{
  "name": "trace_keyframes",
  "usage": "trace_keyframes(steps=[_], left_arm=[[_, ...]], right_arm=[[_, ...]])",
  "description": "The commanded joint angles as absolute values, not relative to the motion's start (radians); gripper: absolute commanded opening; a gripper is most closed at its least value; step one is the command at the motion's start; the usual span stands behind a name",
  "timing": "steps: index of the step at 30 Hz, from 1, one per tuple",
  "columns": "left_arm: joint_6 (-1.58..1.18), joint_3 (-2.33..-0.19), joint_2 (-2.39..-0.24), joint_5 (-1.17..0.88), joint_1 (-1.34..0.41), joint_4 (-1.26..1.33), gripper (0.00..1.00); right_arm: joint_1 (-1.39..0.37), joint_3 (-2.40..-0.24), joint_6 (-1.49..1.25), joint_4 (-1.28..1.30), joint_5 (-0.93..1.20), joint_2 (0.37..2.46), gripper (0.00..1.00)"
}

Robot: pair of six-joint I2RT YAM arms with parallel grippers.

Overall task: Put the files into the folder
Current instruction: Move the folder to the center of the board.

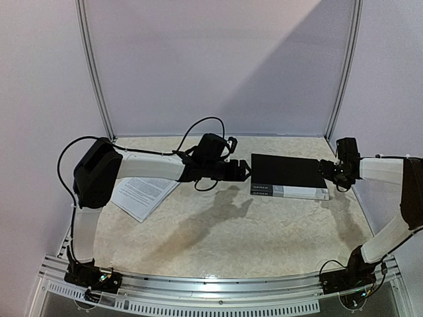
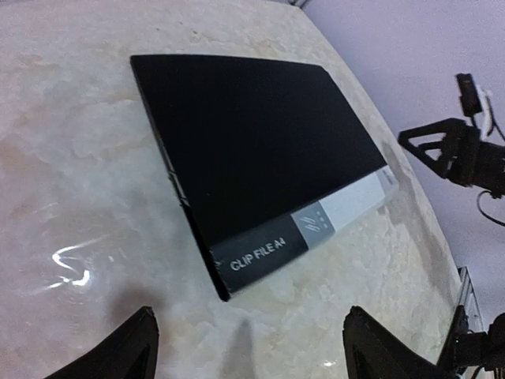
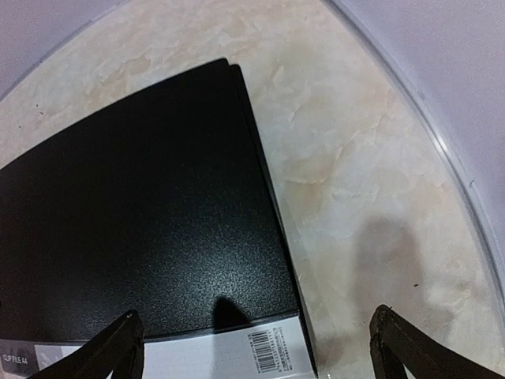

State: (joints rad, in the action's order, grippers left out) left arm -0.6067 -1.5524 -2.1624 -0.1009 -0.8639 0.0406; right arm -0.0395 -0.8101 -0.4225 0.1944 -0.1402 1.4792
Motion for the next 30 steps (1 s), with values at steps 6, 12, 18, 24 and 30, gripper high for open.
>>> trace_keyframes(steps=[6,12,18,24,30], left_arm=[[-0.669,-1.568,-2.235,-0.219,-0.894,0.064,0.8],[-0.689,-1.539,-2.217,-0.144,-0.89,0.035,0.79],[-0.665,-1.503,-2.177,-0.103,-0.857,0.015,0.79],[-0.611,-1.471,-2.138,-0.045,-0.798,0.003,0.79],[-0.608,-1.511,-2.126,-0.046,-0.719,-0.077,0.79]], right_arm=[[-0.024,-0.737,-0.456,0.099,0.084,1.6,0.94],[-0.024,-0.621,-0.464,-0.005,0.153,1.569,0.88],[-0.065,-0.477,-0.489,-0.103,0.283,1.486,0.7],[-0.18,-0.366,-0.505,-0.174,0.336,1.417,0.51],[-0.316,-0.326,-0.567,-0.275,0.368,1.373,0.32]])
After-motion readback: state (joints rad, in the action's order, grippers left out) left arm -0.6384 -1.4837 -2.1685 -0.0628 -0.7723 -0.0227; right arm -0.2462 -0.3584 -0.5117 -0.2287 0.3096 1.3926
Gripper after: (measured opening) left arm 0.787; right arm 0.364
